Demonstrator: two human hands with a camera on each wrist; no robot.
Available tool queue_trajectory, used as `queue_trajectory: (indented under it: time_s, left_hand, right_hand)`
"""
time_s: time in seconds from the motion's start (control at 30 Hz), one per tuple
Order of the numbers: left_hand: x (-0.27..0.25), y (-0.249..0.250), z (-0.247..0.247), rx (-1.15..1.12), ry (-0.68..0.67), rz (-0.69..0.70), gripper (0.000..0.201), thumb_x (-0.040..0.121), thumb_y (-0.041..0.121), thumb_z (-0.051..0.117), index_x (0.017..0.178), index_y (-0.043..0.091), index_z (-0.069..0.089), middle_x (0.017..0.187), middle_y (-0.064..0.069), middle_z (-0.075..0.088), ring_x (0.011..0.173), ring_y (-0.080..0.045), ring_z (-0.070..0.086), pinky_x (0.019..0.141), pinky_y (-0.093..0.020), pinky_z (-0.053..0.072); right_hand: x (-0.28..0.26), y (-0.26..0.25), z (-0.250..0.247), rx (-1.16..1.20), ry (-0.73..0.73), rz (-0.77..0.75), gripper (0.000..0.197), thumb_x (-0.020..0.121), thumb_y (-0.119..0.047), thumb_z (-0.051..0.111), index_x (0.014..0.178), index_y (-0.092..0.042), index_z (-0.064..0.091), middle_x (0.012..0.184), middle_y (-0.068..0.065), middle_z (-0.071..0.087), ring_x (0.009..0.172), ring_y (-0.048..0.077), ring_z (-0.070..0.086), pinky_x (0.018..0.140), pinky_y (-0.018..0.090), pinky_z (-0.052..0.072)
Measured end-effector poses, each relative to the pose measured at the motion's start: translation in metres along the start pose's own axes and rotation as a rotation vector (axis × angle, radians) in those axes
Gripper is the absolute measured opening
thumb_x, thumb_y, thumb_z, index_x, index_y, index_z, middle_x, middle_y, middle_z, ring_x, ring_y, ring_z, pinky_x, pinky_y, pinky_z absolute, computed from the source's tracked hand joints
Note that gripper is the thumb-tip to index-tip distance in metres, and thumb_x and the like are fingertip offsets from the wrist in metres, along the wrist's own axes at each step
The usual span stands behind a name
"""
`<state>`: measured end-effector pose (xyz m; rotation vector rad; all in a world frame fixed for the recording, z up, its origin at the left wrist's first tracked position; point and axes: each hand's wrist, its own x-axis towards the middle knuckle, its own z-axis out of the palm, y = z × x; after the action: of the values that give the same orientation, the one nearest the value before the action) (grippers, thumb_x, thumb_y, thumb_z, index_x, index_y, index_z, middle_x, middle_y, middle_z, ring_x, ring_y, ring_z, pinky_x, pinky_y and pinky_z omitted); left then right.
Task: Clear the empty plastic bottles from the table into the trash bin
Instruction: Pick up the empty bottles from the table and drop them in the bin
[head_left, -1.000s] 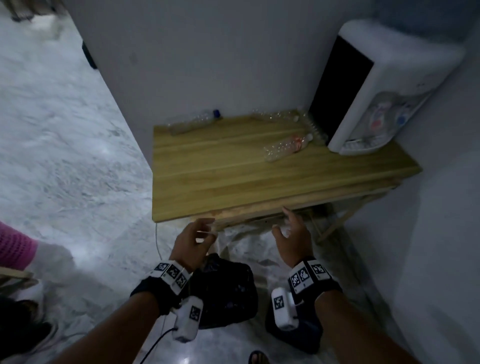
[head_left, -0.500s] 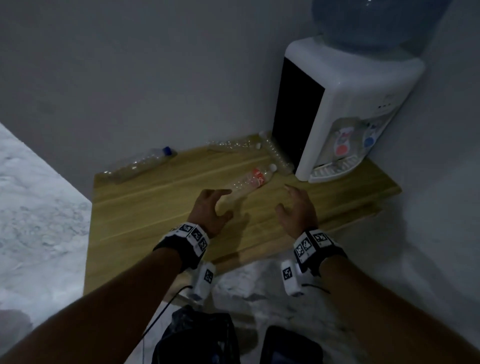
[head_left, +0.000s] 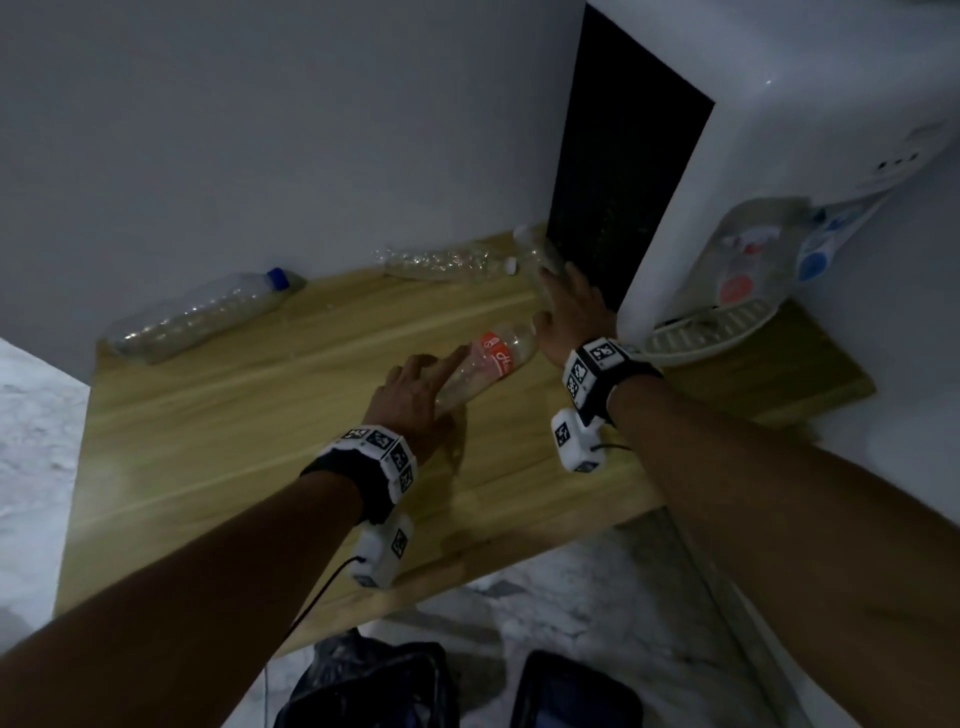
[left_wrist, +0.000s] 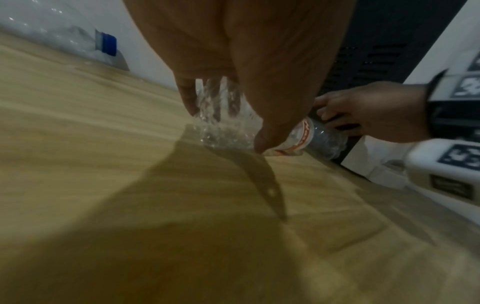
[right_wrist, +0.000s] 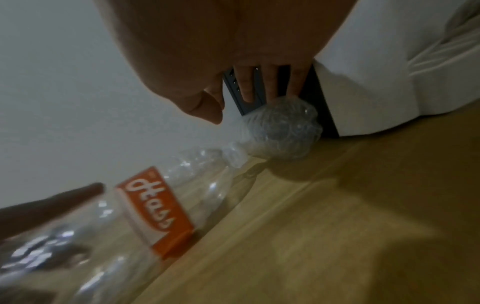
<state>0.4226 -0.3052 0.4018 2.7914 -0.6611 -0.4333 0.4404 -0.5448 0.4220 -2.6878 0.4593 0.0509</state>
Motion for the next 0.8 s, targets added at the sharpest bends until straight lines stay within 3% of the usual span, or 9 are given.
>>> queue_trajectory:
  time_s: [0.13, 0.3, 0.4, 0.5, 0.63, 0.7, 0.8]
  left_hand:
    - [-0.017, -0.016, 0.001, -0.114, 0.004, 0.002, 0.092, 0.085, 0.045, 0.063, 0.156, 0.044, 0.005, 0.147, -0.007, 0.039, 0.129, -0.031, 0.045, 0.102, -0.046, 0.047]
    - [-0.047, -0.03, 0.0, -0.307, 0.089, -0.005, 0.087, 0.082, 0.06, 0.05, 0.157, 0.039, 0.011, 0.133, -0.009, 0.049, 0.107, -0.028, 0.057, 0.088, -0.04, 0.05]
    - [-0.066, -0.033, -0.001, -0.407, 0.133, -0.032, 0.09, 0.076, 0.063, 0.045, 0.157, 0.039, 0.013, 0.136, -0.01, 0.049, 0.109, -0.028, 0.058, 0.084, -0.034, 0.046]
    - [-0.09, -0.035, -0.002, -0.496, 0.163, -0.07, 0.091, 0.075, 0.061, 0.051, 0.156, 0.042, 0.015, 0.136, -0.008, 0.051, 0.111, -0.026, 0.058, 0.088, -0.036, 0.048]
    - [-0.131, -0.039, -0.002, -0.596, 0.227, -0.113, 0.082, 0.087, 0.038, 0.068, 0.154, 0.043, 0.022, 0.134, -0.006, 0.055, 0.107, -0.019, 0.058, 0.089, -0.041, 0.053]
    - [-0.158, -0.045, -0.002, -0.672, 0.268, -0.119, 0.08, 0.087, 0.032, 0.07, 0.153, 0.044, 0.026, 0.133, -0.004, 0.057, 0.104, -0.016, 0.061, 0.084, -0.031, 0.054]
    - [-0.208, -0.053, -0.001, -0.761, 0.298, -0.137, 0.077, 0.088, 0.03, 0.07, 0.152, 0.044, 0.03, 0.131, 0.005, 0.059, 0.096, 0.009, 0.063, 0.072, -0.005, 0.047]
  right_hand:
    - [0.008, 0.001, 0.012, -0.077, -0.027, -0.045, 0.072, 0.09, -0.041, 0.053, 0.152, -0.035, 0.019, 0.166, 0.003, 0.003, 0.144, 0.04, 0.025, 0.113, 0.053, 0.03]
    - [-0.004, 0.006, 0.029, -0.01, -0.024, 0.004, 0.081, 0.087, -0.02, 0.056, 0.152, -0.042, 0.012, 0.166, 0.001, -0.006, 0.136, 0.042, 0.033, 0.107, 0.045, 0.038]
    - [-0.025, 0.001, 0.033, 0.049, 0.076, 0.035, 0.077, 0.086, -0.024, 0.053, 0.153, -0.037, 0.017, 0.166, 0.006, 0.007, 0.136, 0.042, 0.034, 0.108, 0.044, 0.037]
    - [-0.056, -0.008, 0.028, 0.19, 0.262, -0.039, 0.072, 0.081, -0.018, 0.057, 0.15, -0.016, 0.036, 0.159, 0.017, 0.028, 0.14, 0.039, 0.035, 0.111, 0.044, 0.036]
    - [-0.113, -0.016, 0.015, 0.33, 0.33, -0.139, 0.073, 0.076, -0.018, 0.054, 0.147, -0.011, 0.038, 0.153, 0.017, 0.036, 0.138, 0.035, 0.037, 0.109, 0.044, 0.039]
    - [-0.152, -0.019, 0.011, 0.353, 0.288, -0.151, 0.073, 0.079, -0.026, 0.048, 0.15, -0.016, 0.032, 0.156, 0.015, 0.031, 0.141, 0.033, 0.032, 0.11, 0.046, 0.038]
    - [-0.227, -0.032, 0.009, 0.391, 0.246, -0.198, 0.072, 0.083, -0.033, 0.045, 0.152, -0.023, 0.028, 0.158, 0.01, 0.028, 0.145, 0.028, 0.028, 0.113, 0.044, 0.035]
